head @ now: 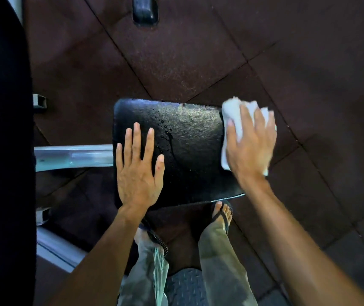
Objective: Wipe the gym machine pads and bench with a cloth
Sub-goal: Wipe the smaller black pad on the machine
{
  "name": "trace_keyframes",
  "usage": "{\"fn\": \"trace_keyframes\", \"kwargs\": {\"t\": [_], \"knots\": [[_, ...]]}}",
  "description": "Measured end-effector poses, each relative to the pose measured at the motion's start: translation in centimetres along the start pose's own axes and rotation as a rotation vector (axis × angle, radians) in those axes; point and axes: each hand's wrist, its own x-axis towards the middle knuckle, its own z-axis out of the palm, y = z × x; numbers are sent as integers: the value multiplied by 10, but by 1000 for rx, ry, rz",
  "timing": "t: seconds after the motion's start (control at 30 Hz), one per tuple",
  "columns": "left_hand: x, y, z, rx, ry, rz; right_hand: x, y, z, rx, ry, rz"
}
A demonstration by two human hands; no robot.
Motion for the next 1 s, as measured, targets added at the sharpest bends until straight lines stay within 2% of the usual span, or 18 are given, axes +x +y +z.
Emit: {"fn": "trace_keyframes", "kwargs": {"t": [0.07, 0.17, 0.23, 0.33, 0.37, 0.43, 0.53, 0.6, 0.67, 0.8, 0.9, 1.0], "knots": [[1, 0, 1, 7, 0, 2, 18, -44, 18, 33, 40, 70], [1, -1, 0, 16, -6, 10, -42, -74, 16, 48, -72, -222], [1, -1, -1, 19, -13, 15, -87, -50, -2, 75, -198, -439], [0, -1, -1, 13, -1, 4, -99, 13, -17, 40, -239, -603], [0, 0, 0, 10, 0, 5, -90, 31, -19, 9, -225, -607], [0, 0, 0, 8, 1, 2, -63, 42, -17, -13, -145, -500], [0, 0, 1, 13, 10, 5, -24, 2, -1, 16, -15, -160], [0, 0, 2, 20, 15, 11, -17, -36, 12, 48, 32, -4], [0, -1, 2, 23, 13, 16, -33, -60, 15, 78, 8, 2], [1, -2, 1, 29, -4, 6, -84, -61, -4, 113, -211, -175], [1, 3, -6, -37, 23, -3, -76, -30, -22, 341, -337, -263], [0, 32, -23, -136, 88, -25, -44, 18, -33, 453, -253, -172]]}}
